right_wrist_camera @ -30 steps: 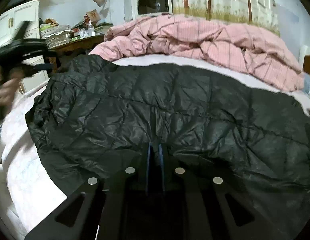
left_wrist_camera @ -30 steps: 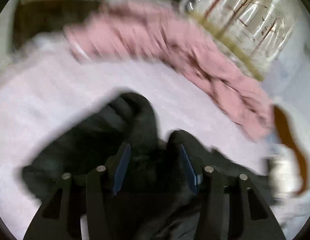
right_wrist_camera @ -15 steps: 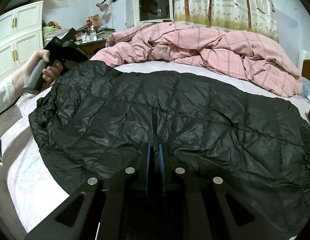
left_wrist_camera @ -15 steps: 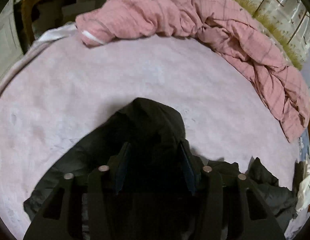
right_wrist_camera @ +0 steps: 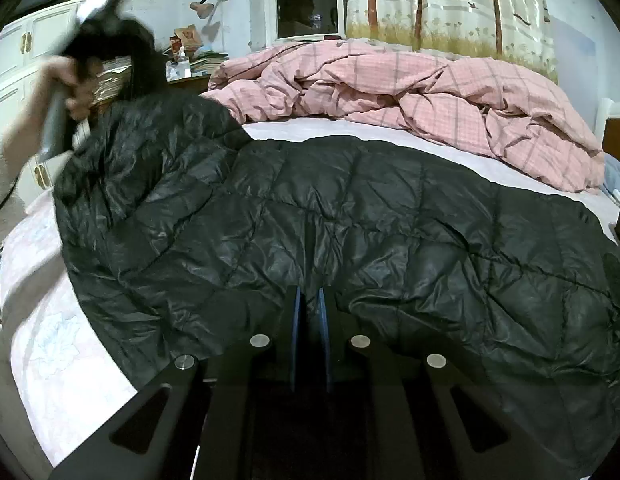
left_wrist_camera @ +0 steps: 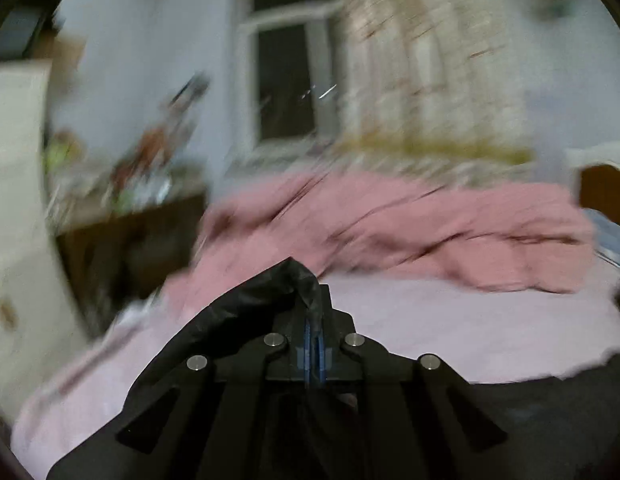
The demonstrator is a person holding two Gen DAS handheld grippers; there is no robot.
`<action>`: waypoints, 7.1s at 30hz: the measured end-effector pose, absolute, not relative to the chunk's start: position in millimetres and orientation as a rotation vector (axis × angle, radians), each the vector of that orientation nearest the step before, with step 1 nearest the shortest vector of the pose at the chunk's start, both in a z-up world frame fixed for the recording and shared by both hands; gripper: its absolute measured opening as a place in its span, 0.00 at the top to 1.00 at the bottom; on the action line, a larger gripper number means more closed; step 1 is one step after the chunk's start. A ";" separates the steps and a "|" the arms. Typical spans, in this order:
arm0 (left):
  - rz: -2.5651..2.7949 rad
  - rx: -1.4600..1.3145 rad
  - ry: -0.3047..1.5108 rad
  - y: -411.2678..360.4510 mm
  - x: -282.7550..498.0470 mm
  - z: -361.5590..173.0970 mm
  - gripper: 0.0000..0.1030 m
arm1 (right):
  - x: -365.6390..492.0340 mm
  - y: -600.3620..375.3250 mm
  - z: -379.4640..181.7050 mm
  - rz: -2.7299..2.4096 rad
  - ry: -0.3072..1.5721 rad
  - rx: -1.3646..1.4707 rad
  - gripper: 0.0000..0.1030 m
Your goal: Fold large clothes
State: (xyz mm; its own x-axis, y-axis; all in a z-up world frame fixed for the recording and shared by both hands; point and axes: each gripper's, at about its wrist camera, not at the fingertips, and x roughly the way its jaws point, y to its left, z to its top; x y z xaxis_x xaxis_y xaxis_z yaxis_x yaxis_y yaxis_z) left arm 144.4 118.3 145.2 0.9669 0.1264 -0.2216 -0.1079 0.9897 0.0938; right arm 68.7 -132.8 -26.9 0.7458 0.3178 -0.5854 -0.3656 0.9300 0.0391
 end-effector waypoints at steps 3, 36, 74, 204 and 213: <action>-0.027 0.218 0.150 74.7 90.8 142.1 0.97 | 70.5 -133.4 -27.7 0.374 0.634 -0.076 0.91; -0.131 0.424 0.454 11.2 20.3 -38.4 0.83 | 48.8 -138.3 64.9 0.487 0.446 0.041 0.85; -0.023 -0.316 -0.047 206.3 -56.2 71.5 1.00 | 9.9 -59.0 115.4 0.538 0.316 -0.112 0.62; -0.238 -0.272 0.507 168.6 -3.1 21.3 0.57 | 27.4 -271.7 -20.5 0.087 0.674 -0.027 0.33; -0.261 -0.075 0.625 132.8 82.1 46.4 0.49 | 14.6 -287.7 -5.1 0.086 0.613 0.095 0.33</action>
State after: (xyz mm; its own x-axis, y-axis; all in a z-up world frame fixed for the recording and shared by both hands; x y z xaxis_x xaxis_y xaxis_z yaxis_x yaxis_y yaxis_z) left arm 82.1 132.8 46.4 0.7791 -0.2641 -0.5685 0.2191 0.9644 -0.1477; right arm 14.6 -287.7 -5.1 0.8147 0.1084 -0.5696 -0.0518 0.9920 0.1147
